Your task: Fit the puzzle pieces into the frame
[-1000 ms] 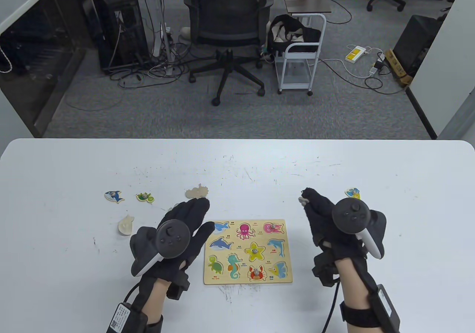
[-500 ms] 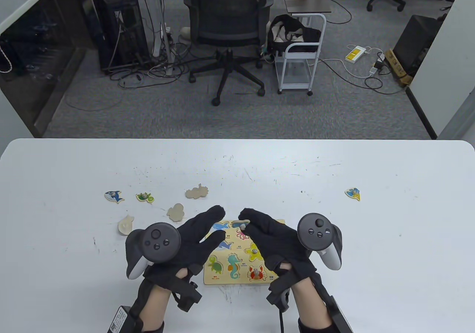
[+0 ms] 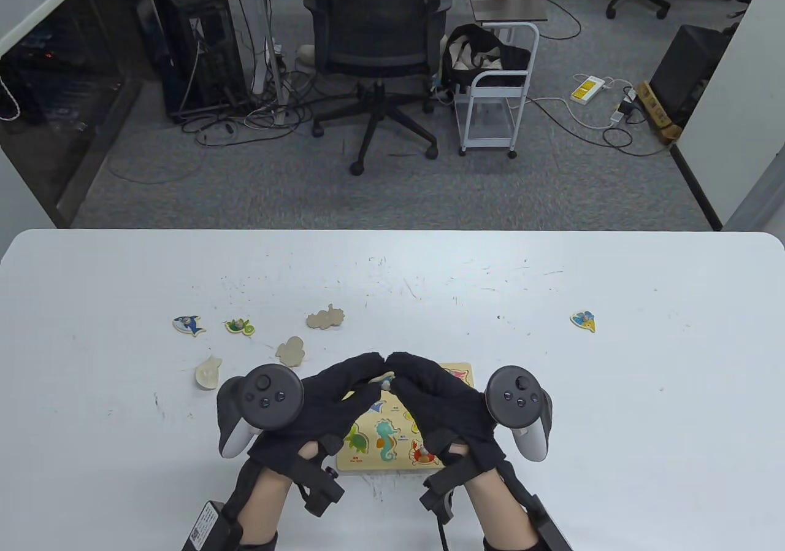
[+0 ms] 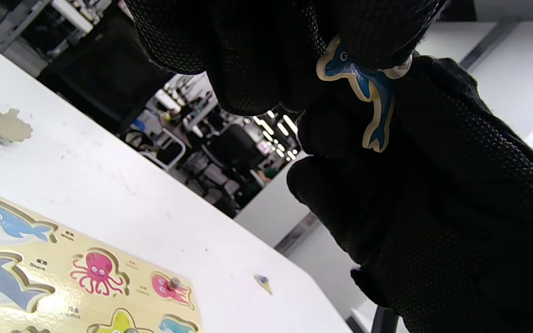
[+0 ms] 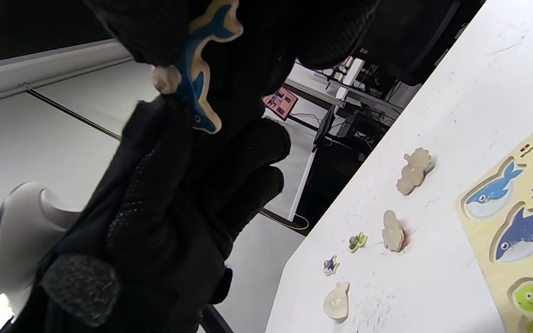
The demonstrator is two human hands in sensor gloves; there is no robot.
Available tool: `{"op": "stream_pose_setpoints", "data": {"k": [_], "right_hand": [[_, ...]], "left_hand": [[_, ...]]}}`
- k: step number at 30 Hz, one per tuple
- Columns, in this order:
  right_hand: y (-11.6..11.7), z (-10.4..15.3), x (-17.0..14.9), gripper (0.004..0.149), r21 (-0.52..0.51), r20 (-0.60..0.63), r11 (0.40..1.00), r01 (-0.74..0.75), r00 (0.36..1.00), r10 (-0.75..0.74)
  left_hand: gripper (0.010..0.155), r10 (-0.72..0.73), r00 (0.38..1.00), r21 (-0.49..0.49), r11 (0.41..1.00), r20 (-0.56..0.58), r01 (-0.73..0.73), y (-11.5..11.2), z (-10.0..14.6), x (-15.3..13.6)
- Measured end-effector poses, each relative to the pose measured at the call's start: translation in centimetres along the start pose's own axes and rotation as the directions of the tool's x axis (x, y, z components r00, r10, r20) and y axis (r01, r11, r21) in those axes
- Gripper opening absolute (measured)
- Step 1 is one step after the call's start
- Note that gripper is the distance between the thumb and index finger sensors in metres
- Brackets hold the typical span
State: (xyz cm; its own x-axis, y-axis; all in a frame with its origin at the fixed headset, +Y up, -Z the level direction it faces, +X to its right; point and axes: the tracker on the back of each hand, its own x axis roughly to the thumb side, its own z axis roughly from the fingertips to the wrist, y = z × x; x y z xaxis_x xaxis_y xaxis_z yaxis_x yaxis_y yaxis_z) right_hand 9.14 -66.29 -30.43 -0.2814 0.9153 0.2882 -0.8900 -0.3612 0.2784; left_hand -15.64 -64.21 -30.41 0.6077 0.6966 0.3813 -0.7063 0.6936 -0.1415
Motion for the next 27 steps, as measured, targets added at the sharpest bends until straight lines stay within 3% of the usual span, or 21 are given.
{"op": "stream_pose_setpoints", "data": {"k": [9, 11, 16, 19, 24, 27], "right_hand": [[0.2, 0.2, 0.5, 0.046, -0.017, -0.028, 0.98, -0.197, 0.98, 0.197], [0.3, 0.5, 0.9, 0.049, -0.059, -0.019, 0.964, -0.261, 0.965, 0.26], [0.7, 1.4, 2.7, 0.057, -0.194, 0.017, 0.832, -0.52, 0.846, 0.533], [1.5, 2.0, 3.5, 0.058, -0.268, 0.011, 0.722, -0.638, 0.747, 0.665], [3.4, 2.6, 4.6, 0.053, -0.348, 0.022, 0.538, -0.768, 0.567, 0.824], [4.3, 2.8, 4.9, 0.052, -0.36, 0.014, 0.474, -0.804, 0.503, 0.864]], "left_hand": [[0.048, -0.002, 1.0, 0.039, 0.999, -0.014, 0.003, 0.4, 0.1, -0.3], [0.048, -0.009, 1.0, 0.045, 0.999, -0.024, 0.01, 0.4, 0.1, -0.5], [0.048, -0.058, 0.997, 0.065, 0.996, -0.045, 0.061, 0.5, 0.1, -0.4], [0.048, -0.099, 0.994, 0.074, 0.992, -0.056, 0.103, 0.4, 0.1, -0.4], [0.048, -0.132, 0.989, 0.076, 0.988, -0.066, 0.137, 0.3, 0.1, -0.3], [0.048, -0.153, 0.986, 0.07, 0.985, -0.069, 0.158, 0.2, 0.0, -0.3]]}}
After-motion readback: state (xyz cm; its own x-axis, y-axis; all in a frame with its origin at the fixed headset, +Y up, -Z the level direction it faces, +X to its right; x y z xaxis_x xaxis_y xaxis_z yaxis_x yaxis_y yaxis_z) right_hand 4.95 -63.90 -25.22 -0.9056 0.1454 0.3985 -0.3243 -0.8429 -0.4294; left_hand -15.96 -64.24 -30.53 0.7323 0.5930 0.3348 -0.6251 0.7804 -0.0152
